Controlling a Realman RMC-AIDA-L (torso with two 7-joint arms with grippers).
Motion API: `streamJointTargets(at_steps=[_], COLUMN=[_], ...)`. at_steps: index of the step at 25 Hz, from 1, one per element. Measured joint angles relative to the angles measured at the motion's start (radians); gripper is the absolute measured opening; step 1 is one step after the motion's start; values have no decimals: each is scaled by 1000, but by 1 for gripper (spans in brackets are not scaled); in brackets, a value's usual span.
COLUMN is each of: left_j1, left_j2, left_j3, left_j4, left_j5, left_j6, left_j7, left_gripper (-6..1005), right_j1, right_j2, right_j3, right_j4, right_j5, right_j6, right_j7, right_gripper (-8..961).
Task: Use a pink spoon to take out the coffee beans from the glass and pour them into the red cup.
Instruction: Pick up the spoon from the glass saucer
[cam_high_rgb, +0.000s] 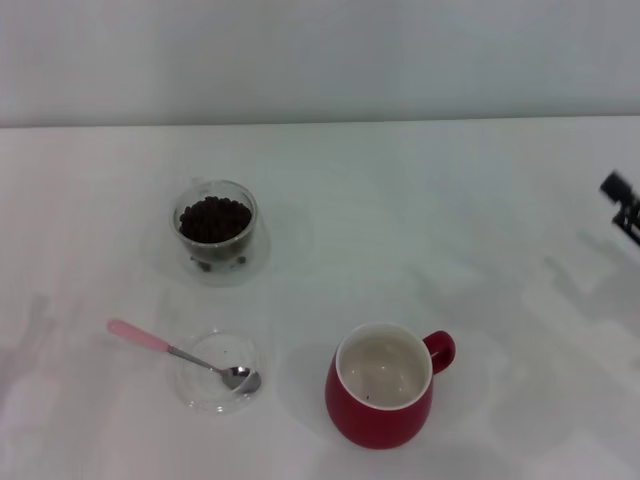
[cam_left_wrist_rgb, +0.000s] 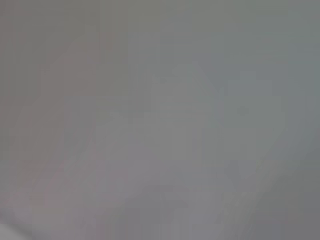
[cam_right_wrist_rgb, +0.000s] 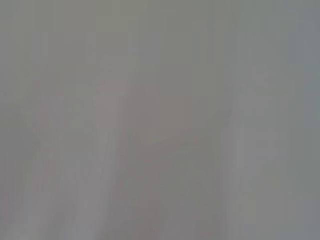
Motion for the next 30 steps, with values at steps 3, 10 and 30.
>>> streamJointTargets(at_steps=[3,10,30], left_j1=[18,26,-85], left_j2=[1,6,-3], left_j3=[0,0,-1], left_j4=[-11,-15,-43], left_j5=[37,130,377], left_j6=[10,79,290], left_j7=[-188,-467,-542], left_gripper=[861,861,862], right_j1=[28,74,61], right_j2=[0,1,3], right_j3=[0,0,-8], right_j4=[-35,-71,-72], right_j5=[16,42,41], right_j6=[12,49,68], right_j7=[8,7,0], right_gripper=[659,660,659])
